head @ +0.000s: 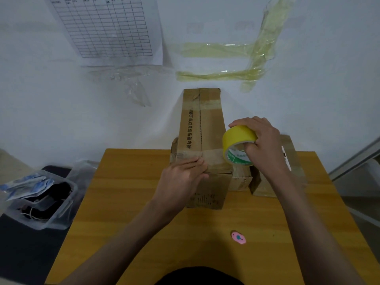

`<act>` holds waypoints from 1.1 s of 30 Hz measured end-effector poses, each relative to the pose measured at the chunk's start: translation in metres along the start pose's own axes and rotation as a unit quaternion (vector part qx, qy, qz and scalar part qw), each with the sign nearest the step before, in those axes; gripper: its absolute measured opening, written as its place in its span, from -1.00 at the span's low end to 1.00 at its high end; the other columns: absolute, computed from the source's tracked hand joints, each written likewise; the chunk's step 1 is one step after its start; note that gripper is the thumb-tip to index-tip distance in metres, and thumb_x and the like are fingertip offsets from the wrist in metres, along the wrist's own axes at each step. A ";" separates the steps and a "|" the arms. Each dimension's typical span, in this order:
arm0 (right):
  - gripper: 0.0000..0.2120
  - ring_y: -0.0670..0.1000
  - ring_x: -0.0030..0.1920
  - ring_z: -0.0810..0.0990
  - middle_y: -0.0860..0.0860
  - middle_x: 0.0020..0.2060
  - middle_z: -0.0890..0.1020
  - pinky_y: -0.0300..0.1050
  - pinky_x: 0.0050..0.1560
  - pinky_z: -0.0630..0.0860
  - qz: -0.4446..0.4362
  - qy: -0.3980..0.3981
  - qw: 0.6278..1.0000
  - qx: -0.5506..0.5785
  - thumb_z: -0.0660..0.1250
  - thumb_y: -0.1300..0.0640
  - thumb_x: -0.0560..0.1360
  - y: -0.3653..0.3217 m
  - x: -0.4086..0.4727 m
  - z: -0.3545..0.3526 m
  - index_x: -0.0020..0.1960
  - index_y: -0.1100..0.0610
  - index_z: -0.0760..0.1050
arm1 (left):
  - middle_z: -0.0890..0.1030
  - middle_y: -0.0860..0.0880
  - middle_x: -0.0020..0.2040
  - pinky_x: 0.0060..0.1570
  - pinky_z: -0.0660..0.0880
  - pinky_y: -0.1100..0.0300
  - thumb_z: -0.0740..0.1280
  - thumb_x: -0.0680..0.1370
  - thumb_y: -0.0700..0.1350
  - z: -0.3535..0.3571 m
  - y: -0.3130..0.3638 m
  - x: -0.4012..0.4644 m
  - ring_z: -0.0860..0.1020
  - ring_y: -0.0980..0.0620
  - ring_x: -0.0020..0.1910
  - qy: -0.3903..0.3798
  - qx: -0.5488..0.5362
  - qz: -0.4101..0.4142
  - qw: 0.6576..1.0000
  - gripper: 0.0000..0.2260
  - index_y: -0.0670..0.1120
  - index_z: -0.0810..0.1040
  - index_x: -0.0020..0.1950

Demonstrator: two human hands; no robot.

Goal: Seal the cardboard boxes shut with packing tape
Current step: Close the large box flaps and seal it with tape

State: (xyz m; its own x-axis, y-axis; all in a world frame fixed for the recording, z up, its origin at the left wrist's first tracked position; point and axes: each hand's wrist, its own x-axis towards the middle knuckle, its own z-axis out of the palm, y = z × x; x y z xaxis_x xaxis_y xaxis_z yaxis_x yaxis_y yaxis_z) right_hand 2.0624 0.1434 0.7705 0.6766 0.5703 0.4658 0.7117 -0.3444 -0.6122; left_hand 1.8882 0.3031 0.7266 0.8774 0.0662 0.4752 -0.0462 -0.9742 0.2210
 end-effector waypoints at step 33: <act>-0.59 -0.20 0.14 0.54 -0.12 0.18 0.49 -0.33 -0.03 0.56 0.228 0.058 0.927 0.292 0.39 0.15 0.58 0.081 -0.111 0.059 0.37 0.05 0.33 | -0.27 -0.06 0.65 0.60 -0.25 0.04 -0.34 0.46 0.45 0.012 0.010 0.019 -0.25 0.03 0.63 -0.253 0.111 -0.068 0.959 -0.10 -0.09 -0.28 0.64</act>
State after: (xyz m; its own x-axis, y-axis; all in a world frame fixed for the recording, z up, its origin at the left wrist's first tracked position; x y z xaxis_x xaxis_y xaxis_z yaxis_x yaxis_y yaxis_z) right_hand 2.0340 0.0960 0.6319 0.9219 0.3687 0.1188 0.1461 -0.0470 -0.9882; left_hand 1.9105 0.2923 0.7281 0.9900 0.1376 -0.0318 0.1388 -0.9896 0.0375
